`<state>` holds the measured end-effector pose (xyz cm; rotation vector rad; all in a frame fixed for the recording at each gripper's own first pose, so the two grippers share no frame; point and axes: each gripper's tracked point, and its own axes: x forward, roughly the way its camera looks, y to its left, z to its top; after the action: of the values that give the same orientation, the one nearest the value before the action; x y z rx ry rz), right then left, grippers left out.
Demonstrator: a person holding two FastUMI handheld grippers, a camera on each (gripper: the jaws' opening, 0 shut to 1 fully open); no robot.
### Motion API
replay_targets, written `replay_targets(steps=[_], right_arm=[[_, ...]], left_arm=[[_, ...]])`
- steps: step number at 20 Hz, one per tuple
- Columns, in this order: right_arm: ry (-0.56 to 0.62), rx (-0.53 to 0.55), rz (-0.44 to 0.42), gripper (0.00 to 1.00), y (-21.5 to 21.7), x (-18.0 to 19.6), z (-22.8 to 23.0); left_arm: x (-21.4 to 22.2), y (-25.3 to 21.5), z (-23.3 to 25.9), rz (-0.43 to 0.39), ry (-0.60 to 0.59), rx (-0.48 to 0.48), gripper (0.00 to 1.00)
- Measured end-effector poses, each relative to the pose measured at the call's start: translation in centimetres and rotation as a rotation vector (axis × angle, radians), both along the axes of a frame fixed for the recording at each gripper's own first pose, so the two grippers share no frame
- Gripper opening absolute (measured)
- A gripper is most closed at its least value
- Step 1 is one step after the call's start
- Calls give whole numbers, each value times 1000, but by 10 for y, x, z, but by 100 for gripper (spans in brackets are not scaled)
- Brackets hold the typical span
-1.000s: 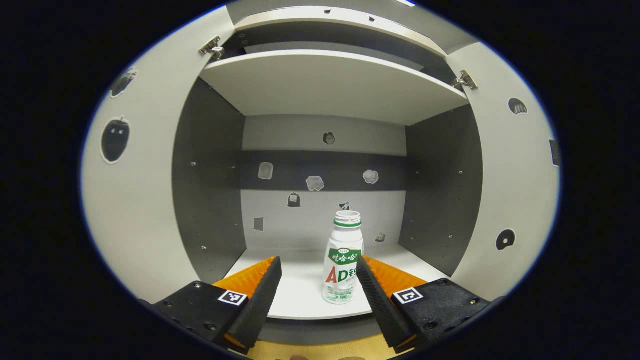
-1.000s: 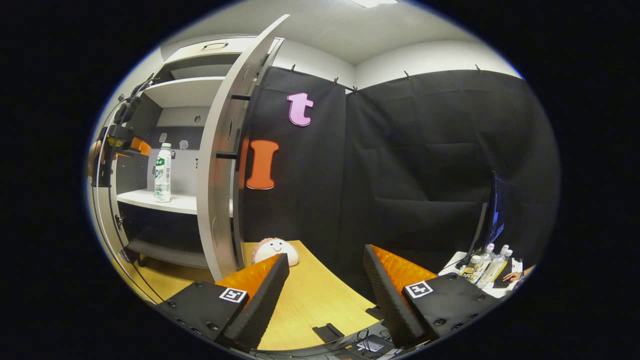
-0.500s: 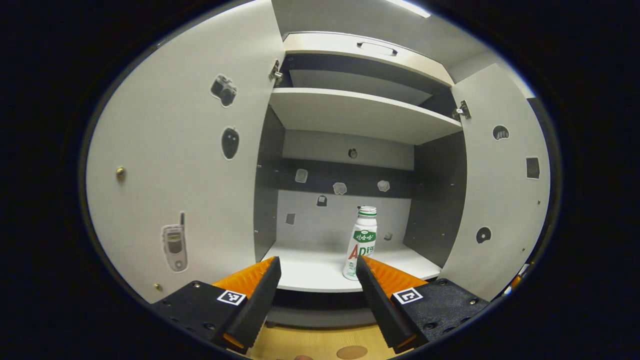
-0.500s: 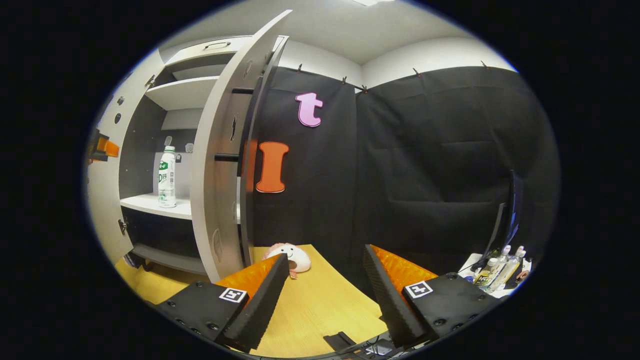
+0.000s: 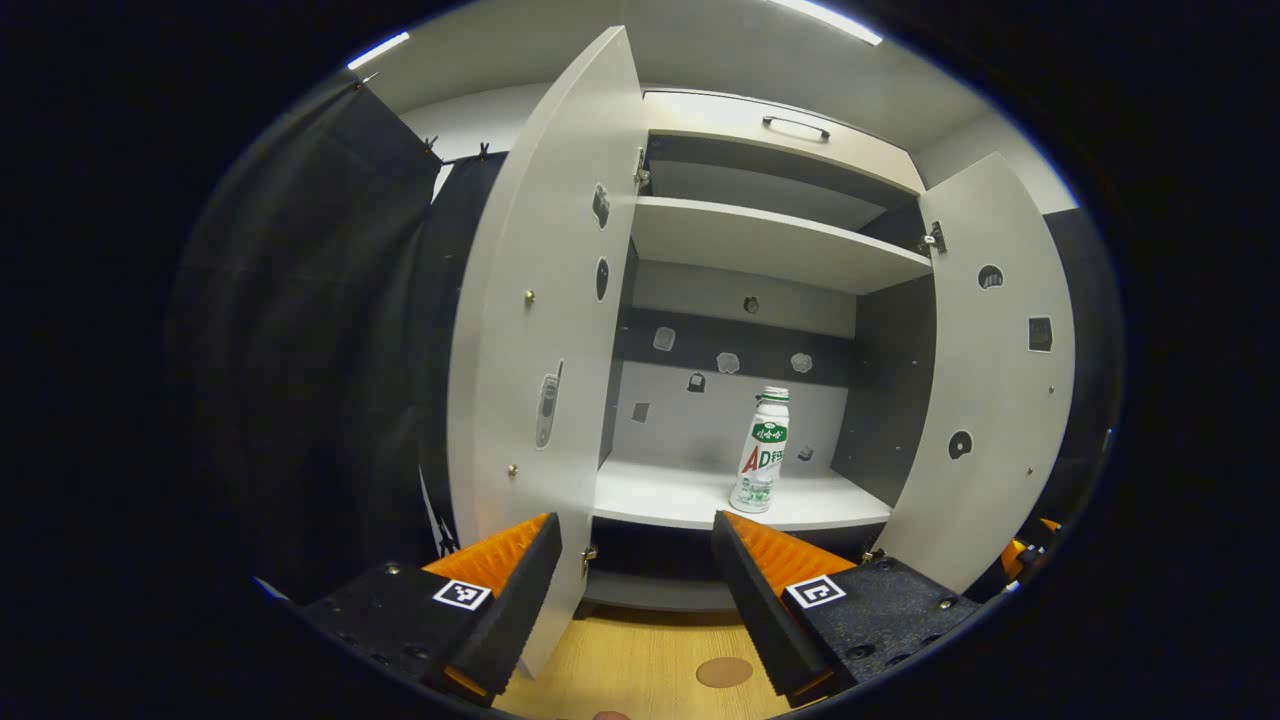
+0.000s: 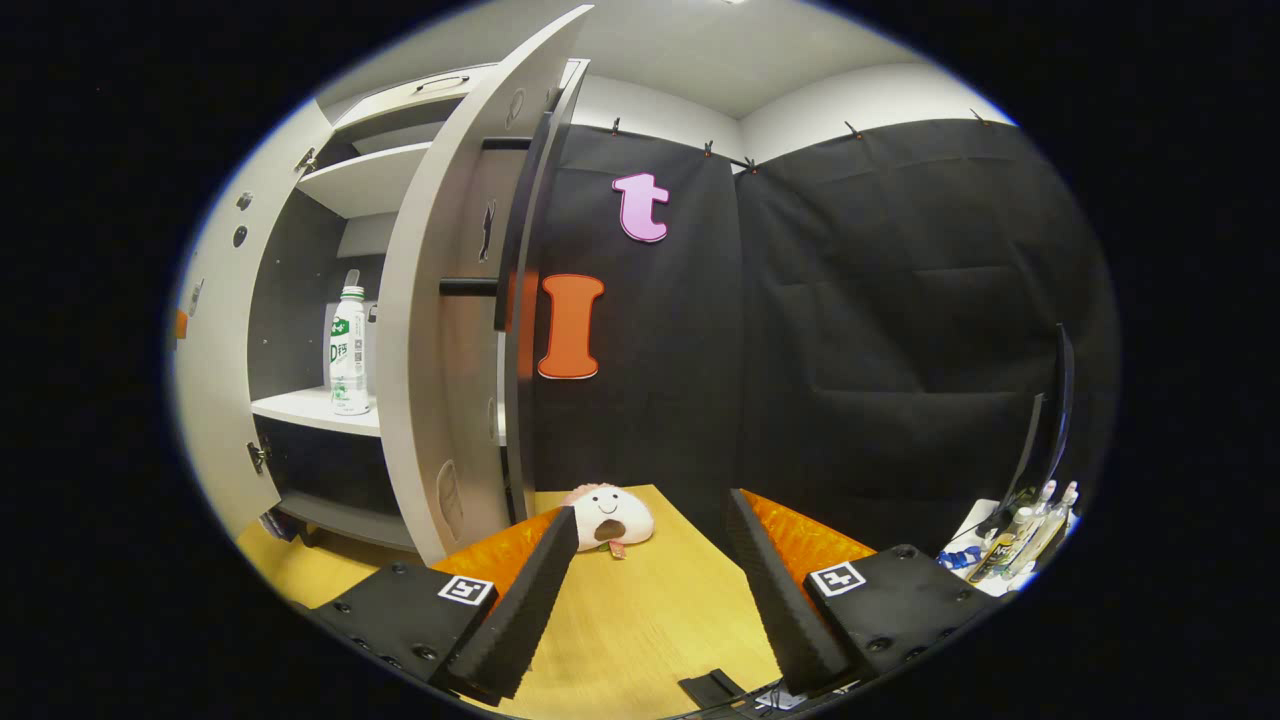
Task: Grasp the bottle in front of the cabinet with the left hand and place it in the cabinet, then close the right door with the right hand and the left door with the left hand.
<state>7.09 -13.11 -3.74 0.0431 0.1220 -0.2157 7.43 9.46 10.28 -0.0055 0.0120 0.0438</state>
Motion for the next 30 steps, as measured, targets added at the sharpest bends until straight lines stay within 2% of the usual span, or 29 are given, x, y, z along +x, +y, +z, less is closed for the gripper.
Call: replay_targets(steps=[7,8,9,10,12,13,14,15,16,25,30], right_arm=[[12,29,54,98,21,7,-10],[14,33,64,90,26,8,-13],[11,28,58,98,25,10,-13],[5,26,55,100,25,9,-12],[-2,44,61,97,26,10,-13],[-1,59,68,89,29,10,-15],[1,71,77,88,32,12,-16],[4,79,87,96,36,12,-15],[3,80,99,96,41,12,-14],[-21,87,230,96,132,20,-11],[-25,88,303,97,179,39,-9]], left_arm=[[-28,6,2,20,-16,1,92],[-31,7,2,24,-16,-2,92],[-33,7,2,24,-17,-4,92],[-33,7,3,25,-17,-1,92],[-37,5,5,23,-16,10,92],[-36,4,6,20,-20,12,92],[-36,1,8,16,-23,11,92],[-37,-2,9,11,-24,10,92],[-37,-4,9,4,-25,9,92],[-34,-19,16,-44,-42,20,92],[-47,-2,20,-13,-63,16,92]])
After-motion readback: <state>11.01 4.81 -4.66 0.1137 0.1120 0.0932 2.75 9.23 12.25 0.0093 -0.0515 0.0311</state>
